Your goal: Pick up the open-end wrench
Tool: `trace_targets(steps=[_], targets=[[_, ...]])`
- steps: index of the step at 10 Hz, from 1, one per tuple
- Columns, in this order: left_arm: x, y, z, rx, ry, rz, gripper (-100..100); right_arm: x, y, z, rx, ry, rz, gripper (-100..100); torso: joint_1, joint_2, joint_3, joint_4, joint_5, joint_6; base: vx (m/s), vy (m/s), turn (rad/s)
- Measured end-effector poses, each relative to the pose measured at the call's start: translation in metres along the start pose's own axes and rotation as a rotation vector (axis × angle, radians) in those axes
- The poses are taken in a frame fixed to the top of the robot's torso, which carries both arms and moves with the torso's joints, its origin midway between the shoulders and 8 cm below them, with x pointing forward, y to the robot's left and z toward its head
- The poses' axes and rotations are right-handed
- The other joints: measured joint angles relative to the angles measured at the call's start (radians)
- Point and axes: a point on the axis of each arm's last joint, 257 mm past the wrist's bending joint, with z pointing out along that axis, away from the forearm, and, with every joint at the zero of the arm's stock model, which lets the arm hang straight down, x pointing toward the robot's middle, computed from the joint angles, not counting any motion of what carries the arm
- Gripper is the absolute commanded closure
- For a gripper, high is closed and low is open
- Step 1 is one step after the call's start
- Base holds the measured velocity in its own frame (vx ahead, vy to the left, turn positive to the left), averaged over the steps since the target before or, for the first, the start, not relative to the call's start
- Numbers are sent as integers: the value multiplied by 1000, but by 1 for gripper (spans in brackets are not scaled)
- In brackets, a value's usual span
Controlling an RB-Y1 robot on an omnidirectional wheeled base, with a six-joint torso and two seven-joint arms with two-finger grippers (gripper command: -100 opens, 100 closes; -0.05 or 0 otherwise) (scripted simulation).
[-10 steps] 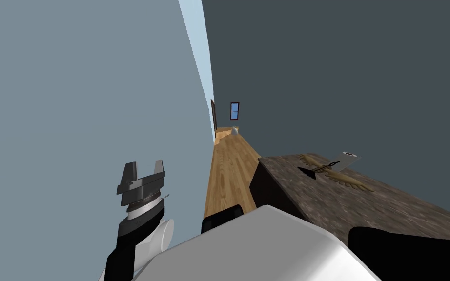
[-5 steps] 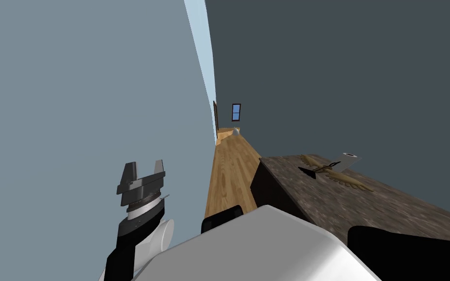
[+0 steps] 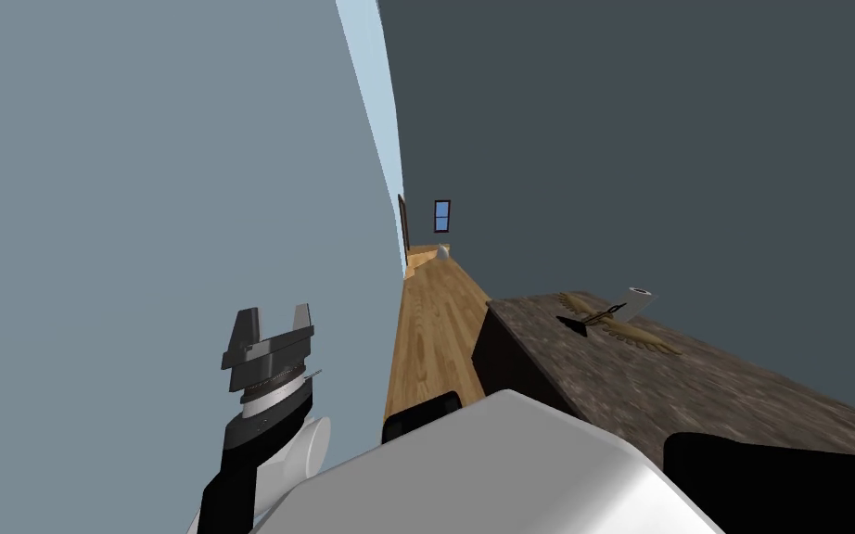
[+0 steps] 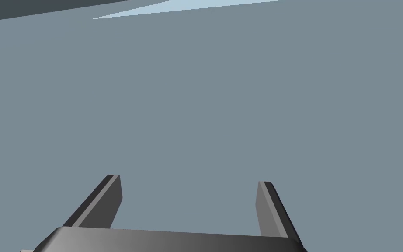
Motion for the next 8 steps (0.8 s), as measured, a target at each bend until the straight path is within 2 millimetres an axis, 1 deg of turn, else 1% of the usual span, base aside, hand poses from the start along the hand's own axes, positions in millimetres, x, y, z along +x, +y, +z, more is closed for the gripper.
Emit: trace_targets(steps=[2, 6, 7, 8], targets=[[0, 0, 0, 0, 0, 0, 0, 4, 3, -5, 4, 1, -42, 100, 0, -1, 0, 0, 0, -2, 153, -72, -196], [0, 0, 0, 0, 0, 0, 0, 9, 7, -16, 16, 2, -128, 100, 3, -1, -1, 0, 1, -1, 151, -45, -223], [0, 0, 0, 0, 0, 0, 0, 11, 9, -19, 20, 2, -150, 100, 3, 0, -1, 0, 1, -1, 58, -15, -41], [0, 0, 0, 0, 0, 0, 0, 11, 9, -20, 20, 3, -154, 0, 3, 3, 1, 0, 1, -2, 10, -1, 11]])
